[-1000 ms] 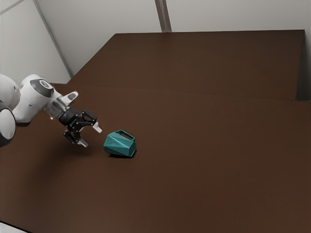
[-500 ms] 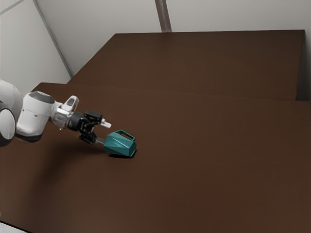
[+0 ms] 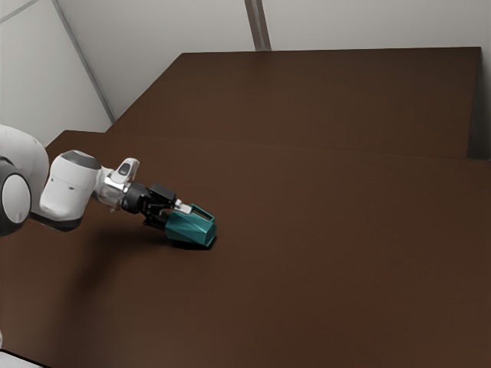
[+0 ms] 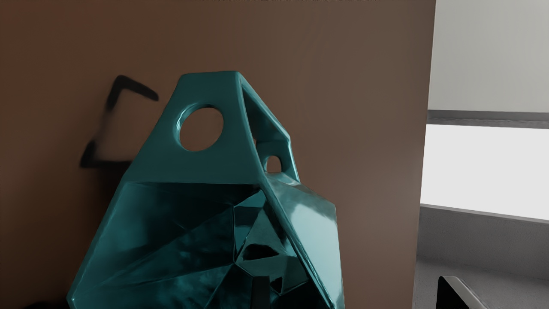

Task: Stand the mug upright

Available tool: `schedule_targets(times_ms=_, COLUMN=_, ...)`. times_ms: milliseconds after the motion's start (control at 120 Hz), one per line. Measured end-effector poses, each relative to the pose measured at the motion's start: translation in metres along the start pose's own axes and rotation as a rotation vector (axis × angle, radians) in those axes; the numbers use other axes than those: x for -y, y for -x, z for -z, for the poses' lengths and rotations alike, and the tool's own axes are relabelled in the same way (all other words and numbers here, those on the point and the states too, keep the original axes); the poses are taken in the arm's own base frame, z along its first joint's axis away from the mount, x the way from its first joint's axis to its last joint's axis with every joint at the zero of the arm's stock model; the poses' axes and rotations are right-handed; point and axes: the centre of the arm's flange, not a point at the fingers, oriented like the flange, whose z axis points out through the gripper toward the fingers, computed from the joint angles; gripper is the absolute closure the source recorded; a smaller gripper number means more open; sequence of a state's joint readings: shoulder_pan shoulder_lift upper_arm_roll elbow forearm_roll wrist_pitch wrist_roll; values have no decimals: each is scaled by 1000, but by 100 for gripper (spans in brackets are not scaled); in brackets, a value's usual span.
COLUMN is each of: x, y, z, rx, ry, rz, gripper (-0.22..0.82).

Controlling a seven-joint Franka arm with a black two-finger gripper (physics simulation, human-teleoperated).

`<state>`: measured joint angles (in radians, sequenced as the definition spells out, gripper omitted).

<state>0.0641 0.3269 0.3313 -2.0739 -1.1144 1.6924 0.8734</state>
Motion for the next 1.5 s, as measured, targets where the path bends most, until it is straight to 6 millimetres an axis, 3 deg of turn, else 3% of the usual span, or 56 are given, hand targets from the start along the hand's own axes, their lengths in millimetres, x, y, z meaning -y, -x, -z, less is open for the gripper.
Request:
schedule_targets(times_ms=150, x=2, y=1, z=-1, rx=-3, ry=-1, rz=-22, gripper=56)
schedule_targets(times_ms=350, x=3, y=1, z=-6, rx=4, ry=-3, rz=-42, gripper=71)
schedule_targets(times_ms=550, x=1, y=-1, z=-5, rx=1, ry=-8, rz=-61, gripper=76)
schedule_targets(times_ms=767, x=-32, y=-11, z=3, rx=-13, ry=-13, rz=-126, gripper=78)
schedule_targets(times_ms=892, x=-79, y=-30, z=29, rx=-18, ry=-71, rz=-231, gripper=78)
schedule_targets(times_ms=1042, x=-129, y=-57, z=53, rx=72, ry=-373, rz=-397, gripper=78)
schedule_targets(times_ms=1300, x=-128, y=-77, z=59, rx=187, ry=-857, rz=-535, gripper=78)
schedule_targets(times_ms=1500, x=-103, y=-88, z=50, rx=181, ry=-1033, rz=-576, gripper=78)
